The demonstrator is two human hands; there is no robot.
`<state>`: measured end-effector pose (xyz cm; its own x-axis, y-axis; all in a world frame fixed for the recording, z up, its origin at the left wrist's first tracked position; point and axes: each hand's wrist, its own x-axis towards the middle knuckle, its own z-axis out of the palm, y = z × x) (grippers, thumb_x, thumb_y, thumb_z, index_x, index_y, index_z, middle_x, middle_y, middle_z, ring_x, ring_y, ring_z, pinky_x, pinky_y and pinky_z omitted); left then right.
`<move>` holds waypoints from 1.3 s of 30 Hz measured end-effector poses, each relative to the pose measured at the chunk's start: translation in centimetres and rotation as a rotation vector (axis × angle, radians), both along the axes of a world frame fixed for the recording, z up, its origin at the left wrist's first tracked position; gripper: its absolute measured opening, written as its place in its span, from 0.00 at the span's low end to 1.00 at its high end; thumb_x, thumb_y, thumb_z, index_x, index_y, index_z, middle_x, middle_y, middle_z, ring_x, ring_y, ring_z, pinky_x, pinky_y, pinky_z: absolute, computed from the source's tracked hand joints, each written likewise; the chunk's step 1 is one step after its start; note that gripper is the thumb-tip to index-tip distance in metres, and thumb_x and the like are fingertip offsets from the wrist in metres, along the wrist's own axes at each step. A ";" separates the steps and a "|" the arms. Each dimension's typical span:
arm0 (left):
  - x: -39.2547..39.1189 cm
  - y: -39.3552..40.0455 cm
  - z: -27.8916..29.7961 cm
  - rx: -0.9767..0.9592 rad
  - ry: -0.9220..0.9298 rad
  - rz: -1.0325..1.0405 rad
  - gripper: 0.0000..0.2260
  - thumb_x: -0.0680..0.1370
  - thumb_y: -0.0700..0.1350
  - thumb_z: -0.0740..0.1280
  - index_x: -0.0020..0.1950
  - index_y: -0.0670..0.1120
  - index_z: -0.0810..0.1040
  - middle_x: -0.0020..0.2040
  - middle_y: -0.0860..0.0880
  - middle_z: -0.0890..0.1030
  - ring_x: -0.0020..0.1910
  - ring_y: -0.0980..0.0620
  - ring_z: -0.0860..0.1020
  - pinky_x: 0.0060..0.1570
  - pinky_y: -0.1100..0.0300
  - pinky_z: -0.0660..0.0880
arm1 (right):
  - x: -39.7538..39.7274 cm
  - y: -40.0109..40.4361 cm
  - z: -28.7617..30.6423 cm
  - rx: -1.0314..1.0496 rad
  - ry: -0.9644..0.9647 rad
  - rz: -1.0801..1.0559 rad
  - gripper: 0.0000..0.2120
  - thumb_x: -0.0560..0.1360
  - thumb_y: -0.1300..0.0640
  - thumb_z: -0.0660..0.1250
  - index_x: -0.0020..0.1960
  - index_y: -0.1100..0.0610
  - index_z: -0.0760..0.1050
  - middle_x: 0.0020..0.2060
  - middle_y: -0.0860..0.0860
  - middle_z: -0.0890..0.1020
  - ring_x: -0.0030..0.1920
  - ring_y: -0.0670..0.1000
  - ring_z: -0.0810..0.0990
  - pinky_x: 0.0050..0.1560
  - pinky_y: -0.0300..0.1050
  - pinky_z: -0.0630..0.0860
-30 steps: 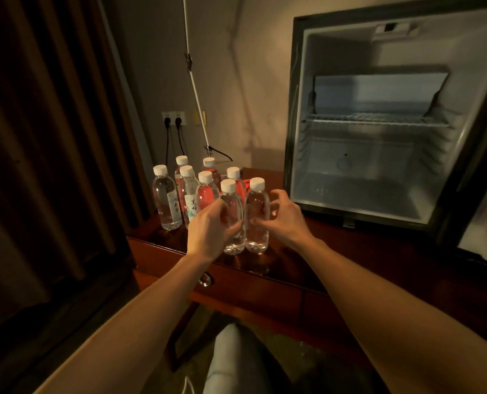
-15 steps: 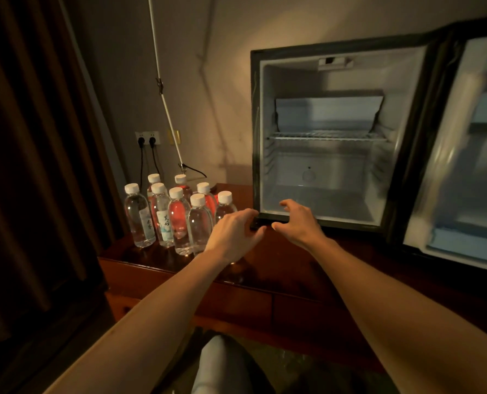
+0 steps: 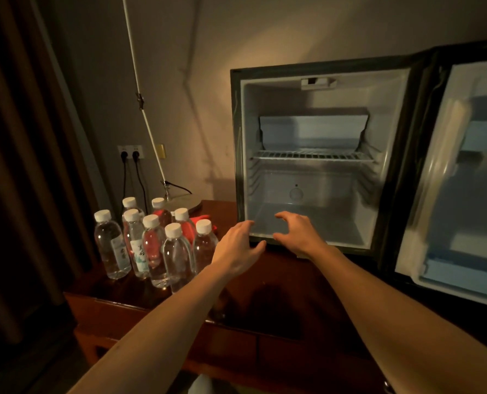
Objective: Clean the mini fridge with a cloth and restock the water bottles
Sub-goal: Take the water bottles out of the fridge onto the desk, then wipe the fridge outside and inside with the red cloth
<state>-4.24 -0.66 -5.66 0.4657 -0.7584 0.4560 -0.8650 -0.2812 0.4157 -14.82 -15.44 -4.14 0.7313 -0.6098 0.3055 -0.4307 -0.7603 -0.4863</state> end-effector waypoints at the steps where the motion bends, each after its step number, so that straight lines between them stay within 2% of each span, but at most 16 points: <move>1: 0.2 -0.5 0.1 0.002 0.012 0.010 0.26 0.76 0.54 0.67 0.71 0.45 0.69 0.68 0.47 0.75 0.66 0.49 0.73 0.61 0.54 0.73 | 0.5 -0.4 0.0 -0.004 0.002 0.007 0.29 0.73 0.51 0.71 0.71 0.52 0.69 0.67 0.54 0.75 0.67 0.54 0.73 0.65 0.50 0.72; 8: 2.2 -4.1 3.0 0.080 0.067 0.100 0.20 0.75 0.52 0.68 0.64 0.46 0.74 0.61 0.46 0.78 0.61 0.46 0.76 0.52 0.55 0.73 | 3.6 -2.4 -0.9 0.029 -0.028 0.076 0.24 0.72 0.49 0.72 0.67 0.50 0.73 0.62 0.51 0.79 0.62 0.52 0.77 0.61 0.52 0.75; 12: 3.1 -4.5 4.7 0.123 0.068 0.127 0.20 0.75 0.52 0.68 0.64 0.46 0.74 0.61 0.45 0.78 0.60 0.45 0.76 0.53 0.53 0.73 | 5.6 -2.7 -0.6 0.037 -0.043 0.135 0.23 0.73 0.48 0.71 0.66 0.49 0.73 0.62 0.52 0.79 0.61 0.54 0.77 0.59 0.54 0.76; 15: 3.9 -4.1 5.6 0.150 0.058 0.158 0.17 0.74 0.55 0.68 0.58 0.48 0.77 0.57 0.45 0.80 0.55 0.44 0.78 0.53 0.50 0.77 | 7.3 -2.4 -0.2 0.064 -0.042 0.180 0.21 0.73 0.50 0.70 0.65 0.48 0.73 0.61 0.52 0.79 0.60 0.55 0.78 0.58 0.56 0.77; 18: 5.9 -3.4 7.2 0.142 0.051 0.199 0.15 0.73 0.58 0.68 0.53 0.49 0.81 0.52 0.48 0.82 0.52 0.46 0.80 0.51 0.51 0.78 | 9.1 -1.7 -0.2 0.046 -0.060 0.200 0.17 0.72 0.49 0.71 0.60 0.46 0.75 0.53 0.51 0.81 0.54 0.55 0.80 0.50 0.50 0.78; 20: 7.5 -2.7 8.4 0.143 0.054 0.205 0.11 0.72 0.56 0.68 0.47 0.52 0.81 0.49 0.50 0.83 0.50 0.48 0.81 0.49 0.54 0.78 | 10.5 -1.1 -0.2 0.042 -0.051 0.214 0.18 0.72 0.50 0.72 0.60 0.48 0.75 0.53 0.51 0.81 0.53 0.55 0.80 0.47 0.46 0.75; 24: 11.2 -0.8 10.4 0.222 0.054 0.244 0.09 0.71 0.56 0.68 0.41 0.51 0.80 0.45 0.51 0.84 0.47 0.49 0.81 0.49 0.53 0.79 | 13.7 0.3 0.5 0.084 -0.025 0.280 0.23 0.73 0.51 0.73 0.66 0.49 0.74 0.57 0.52 0.81 0.57 0.53 0.80 0.56 0.50 0.77; 28: 15.5 1.0 11.1 0.267 0.045 0.286 0.09 0.69 0.57 0.68 0.36 0.53 0.78 0.42 0.52 0.84 0.45 0.49 0.81 0.48 0.51 0.79 | 17.0 1.0 0.4 0.097 0.050 0.345 0.26 0.74 0.51 0.71 0.70 0.51 0.71 0.62 0.54 0.79 0.62 0.54 0.78 0.62 0.51 0.75; 33: 19.5 1.2 10.6 0.308 0.037 0.276 0.09 0.71 0.57 0.69 0.41 0.52 0.81 0.43 0.51 0.84 0.46 0.49 0.81 0.48 0.52 0.79 | 20.8 0.7 -2.0 0.069 0.156 0.427 0.31 0.73 0.56 0.71 0.74 0.53 0.67 0.68 0.54 0.75 0.69 0.54 0.72 0.69 0.47 0.68; 36: 21.5 0.6 10.0 0.344 0.037 0.270 0.11 0.71 0.58 0.69 0.44 0.51 0.82 0.45 0.51 0.84 0.46 0.49 0.81 0.49 0.49 0.80 | 23.4 0.8 -3.8 0.028 0.242 0.511 0.38 0.70 0.56 0.73 0.76 0.46 0.62 0.73 0.51 0.67 0.74 0.53 0.65 0.73 0.51 0.63; 39: 23.2 -0.1 9.1 0.436 0.045 0.270 0.14 0.72 0.60 0.69 0.48 0.50 0.83 0.47 0.50 0.84 0.48 0.48 0.81 0.51 0.49 0.79 | 26.3 0.6 -5.7 -0.065 0.343 0.566 0.44 0.69 0.48 0.75 0.76 0.37 0.52 0.78 0.50 0.57 0.76 0.57 0.57 0.73 0.60 0.62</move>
